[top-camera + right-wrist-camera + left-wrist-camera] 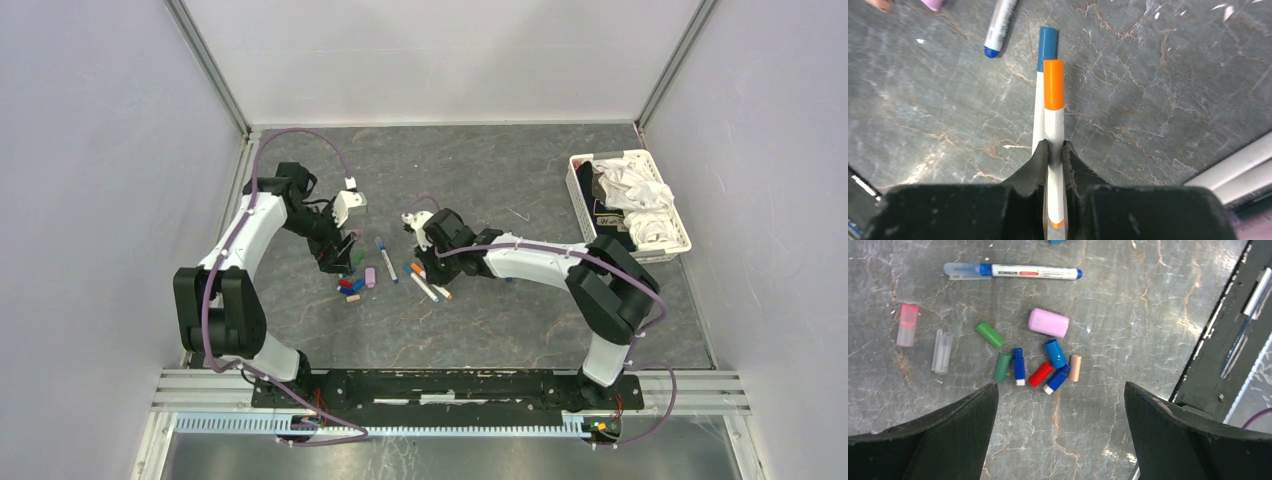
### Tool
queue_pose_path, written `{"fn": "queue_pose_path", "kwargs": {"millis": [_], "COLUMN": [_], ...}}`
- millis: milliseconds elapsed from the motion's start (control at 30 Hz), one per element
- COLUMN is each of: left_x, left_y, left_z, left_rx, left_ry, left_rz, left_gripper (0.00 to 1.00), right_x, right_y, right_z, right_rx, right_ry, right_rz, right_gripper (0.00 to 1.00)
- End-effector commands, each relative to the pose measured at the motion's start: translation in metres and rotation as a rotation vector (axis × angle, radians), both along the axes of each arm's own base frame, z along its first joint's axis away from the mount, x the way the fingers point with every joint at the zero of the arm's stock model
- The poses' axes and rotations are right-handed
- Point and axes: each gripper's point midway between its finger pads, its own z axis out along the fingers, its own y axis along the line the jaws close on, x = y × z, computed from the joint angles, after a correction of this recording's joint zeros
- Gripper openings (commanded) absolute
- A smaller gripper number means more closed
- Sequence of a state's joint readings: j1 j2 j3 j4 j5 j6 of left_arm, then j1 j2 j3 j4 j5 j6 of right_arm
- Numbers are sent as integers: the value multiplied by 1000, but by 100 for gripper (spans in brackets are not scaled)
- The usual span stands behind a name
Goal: Open the pen caps
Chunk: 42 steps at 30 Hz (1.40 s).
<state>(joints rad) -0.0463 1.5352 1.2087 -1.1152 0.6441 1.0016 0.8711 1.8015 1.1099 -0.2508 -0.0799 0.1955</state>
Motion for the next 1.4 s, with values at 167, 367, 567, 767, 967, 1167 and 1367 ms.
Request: {"fn": "queue_pose_path", "kwargs": {"millis": [167, 367, 567, 767, 967, 1167, 1367], "left_x": [-25, -48, -66, -75, -80, -85, -80], "left_y": [-28, -35, -42, -59, -65, -67, -68], "left_z": [50, 71, 77, 71, 59, 51, 47], "left_rx": [-187, -198, -140, -35, 24, 46, 81], "left_ry": [-181, -269, -368, -404, -397, -398, -428], "left_rz": [-227, -384, -549, -667, -698, -713, -708], "left_gripper": [100, 98, 97, 84, 65, 50, 32], "right_x": [-6, -67, -86, -87, -85, -82, -80], "right_y": [22, 48, 64, 77, 86, 89, 92], "right_z": [103, 129, 152, 154, 156, 155, 154], "right_rx": [315, 501, 615, 631, 666, 672, 677], "right_ry": [-18, 235, 353, 437, 475, 494, 502], "right_rz": [125, 425, 538, 555, 542, 529, 512], "right_gripper": [0, 0, 0, 0, 0, 0, 0]}}
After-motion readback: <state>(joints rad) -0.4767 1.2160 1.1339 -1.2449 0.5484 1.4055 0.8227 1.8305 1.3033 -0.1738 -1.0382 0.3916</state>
